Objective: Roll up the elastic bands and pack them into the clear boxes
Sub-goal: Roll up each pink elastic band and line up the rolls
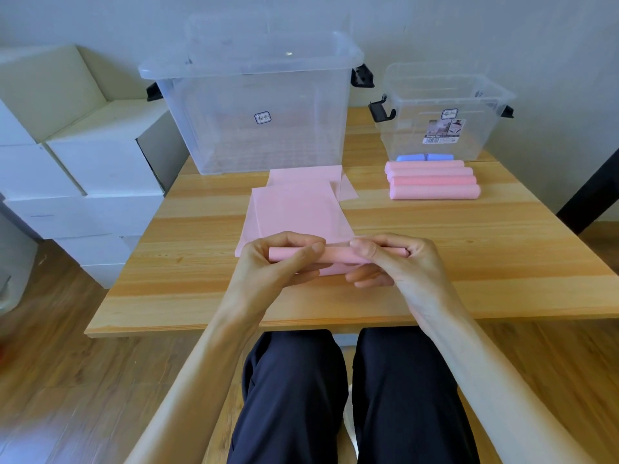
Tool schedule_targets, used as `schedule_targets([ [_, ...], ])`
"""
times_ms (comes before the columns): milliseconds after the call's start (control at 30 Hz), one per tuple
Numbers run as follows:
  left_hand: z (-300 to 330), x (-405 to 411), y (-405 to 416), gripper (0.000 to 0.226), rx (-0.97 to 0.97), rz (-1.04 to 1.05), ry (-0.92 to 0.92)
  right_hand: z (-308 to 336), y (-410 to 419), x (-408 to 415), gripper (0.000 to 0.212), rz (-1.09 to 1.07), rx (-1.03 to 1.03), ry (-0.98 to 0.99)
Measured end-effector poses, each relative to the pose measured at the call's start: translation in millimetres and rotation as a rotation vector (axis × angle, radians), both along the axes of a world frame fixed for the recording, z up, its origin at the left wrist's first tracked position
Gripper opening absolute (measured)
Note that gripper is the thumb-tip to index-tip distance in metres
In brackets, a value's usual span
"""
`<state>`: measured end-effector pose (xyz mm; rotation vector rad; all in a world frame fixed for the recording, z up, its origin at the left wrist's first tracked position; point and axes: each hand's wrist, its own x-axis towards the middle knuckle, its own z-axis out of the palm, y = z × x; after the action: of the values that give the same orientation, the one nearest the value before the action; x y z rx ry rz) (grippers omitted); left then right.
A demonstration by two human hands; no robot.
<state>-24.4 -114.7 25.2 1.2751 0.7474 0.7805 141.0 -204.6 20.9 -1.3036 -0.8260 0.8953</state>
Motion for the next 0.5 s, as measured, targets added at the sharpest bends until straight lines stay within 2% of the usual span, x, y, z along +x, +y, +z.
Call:
schedule_targets([
  [133,-1,1,5,0.008,0.028,0.031,0.042,1,3,4,0.027,0.083,-0.004,0.002],
  [267,0,0,8,0.019,0.066,-0.018,0.014,2,8,5,0.014,0.056,0.015,-0.027],
  [500,2,1,14,0.021,0.059,0.047,-0.031,7,17,5,0.029,0.088,0.042,-0.032],
])
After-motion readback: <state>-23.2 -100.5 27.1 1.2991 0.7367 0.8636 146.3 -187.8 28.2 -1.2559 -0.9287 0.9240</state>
